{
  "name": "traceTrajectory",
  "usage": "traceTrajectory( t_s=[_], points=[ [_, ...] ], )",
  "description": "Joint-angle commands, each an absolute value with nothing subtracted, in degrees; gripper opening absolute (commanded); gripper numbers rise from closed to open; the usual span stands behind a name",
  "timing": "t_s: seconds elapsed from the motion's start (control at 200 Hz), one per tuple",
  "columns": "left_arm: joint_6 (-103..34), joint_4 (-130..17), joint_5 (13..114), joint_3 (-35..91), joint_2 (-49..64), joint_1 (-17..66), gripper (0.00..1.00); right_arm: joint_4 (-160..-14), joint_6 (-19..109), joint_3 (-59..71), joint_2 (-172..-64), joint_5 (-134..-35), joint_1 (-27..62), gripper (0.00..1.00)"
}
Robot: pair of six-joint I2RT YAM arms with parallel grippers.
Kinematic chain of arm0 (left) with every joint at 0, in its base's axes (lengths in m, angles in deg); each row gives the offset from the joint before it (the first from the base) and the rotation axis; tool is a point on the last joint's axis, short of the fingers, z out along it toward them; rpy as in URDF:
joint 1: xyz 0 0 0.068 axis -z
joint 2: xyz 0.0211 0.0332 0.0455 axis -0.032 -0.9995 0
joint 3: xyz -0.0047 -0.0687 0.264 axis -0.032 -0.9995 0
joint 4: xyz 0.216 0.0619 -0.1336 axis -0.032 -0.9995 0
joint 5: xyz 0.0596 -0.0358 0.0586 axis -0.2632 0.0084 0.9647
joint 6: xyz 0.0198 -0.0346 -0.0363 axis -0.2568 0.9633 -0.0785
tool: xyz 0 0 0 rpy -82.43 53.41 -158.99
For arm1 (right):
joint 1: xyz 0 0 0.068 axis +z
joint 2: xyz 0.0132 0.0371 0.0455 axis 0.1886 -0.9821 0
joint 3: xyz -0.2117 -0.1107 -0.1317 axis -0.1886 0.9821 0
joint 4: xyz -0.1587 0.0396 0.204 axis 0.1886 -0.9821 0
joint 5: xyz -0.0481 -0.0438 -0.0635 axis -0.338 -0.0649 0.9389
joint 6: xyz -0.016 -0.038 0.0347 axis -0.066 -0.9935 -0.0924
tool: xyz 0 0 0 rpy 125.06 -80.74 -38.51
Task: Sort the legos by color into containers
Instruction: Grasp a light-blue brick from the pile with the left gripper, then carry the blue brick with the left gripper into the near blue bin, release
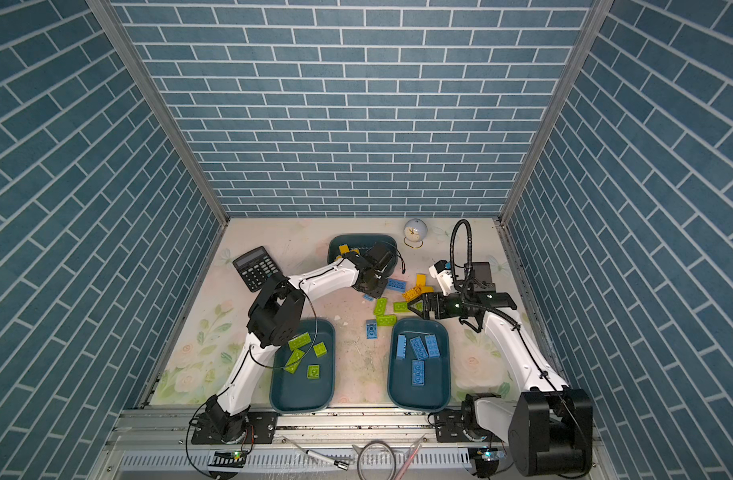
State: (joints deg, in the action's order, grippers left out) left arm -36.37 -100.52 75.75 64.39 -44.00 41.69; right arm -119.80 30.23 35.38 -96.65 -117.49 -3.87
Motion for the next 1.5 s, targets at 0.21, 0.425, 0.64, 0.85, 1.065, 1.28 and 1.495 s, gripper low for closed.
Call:
traceTrajectory(
  t_s=[0.21, 0.425, 0.64, 0.85, 1.065, 1.28, 1.495],
  points=[
    [-35.51, -104.62, 69.91, 58.69, -31.92, 43.65, 0.27, -119.96, 30.74, 35.90, -95.51, -117.28, -3.97, 0.97],
    [-36.13, -104.79, 62.97, 50.71, -22.61, 48.28, 0.27, -119.42, 30.70, 36.49, -94.22, -114.80, -4.21, 0.97],
    [-33.04, -104.45, 57.19, 44.04, -14.53, 54.02, 0.27, -119.32, 31.21, 36.54, -94.64, -114.30, -4.97, 0.97],
    [-27.47, -99.63, 54.56, 39.64, -12.95, 57.63, 0.28, -116.94, 33.57, 37.78, -93.70, -111.56, -5.17, 0.97],
    [-26.17, -96.40, 52.84, 42.66, -18.32, 61.57, 0.28, -118.74, 33.05, 38.22, -92.41, -109.80, -5.26, 0.97],
    [-23.89, -94.82, 51.15, 45.14, -22.27, 62.33, 0.36, -120.50, 32.54, 39.18, -90.56, -108.79, -5.60, 0.97],
    [-23.57, -96.59, 51.59, 46.41, -20.62, 61.99, 0.59, -120.81, 32.67, 39.92, -89.33, -108.26, -5.62, 0.97]
  ],
)
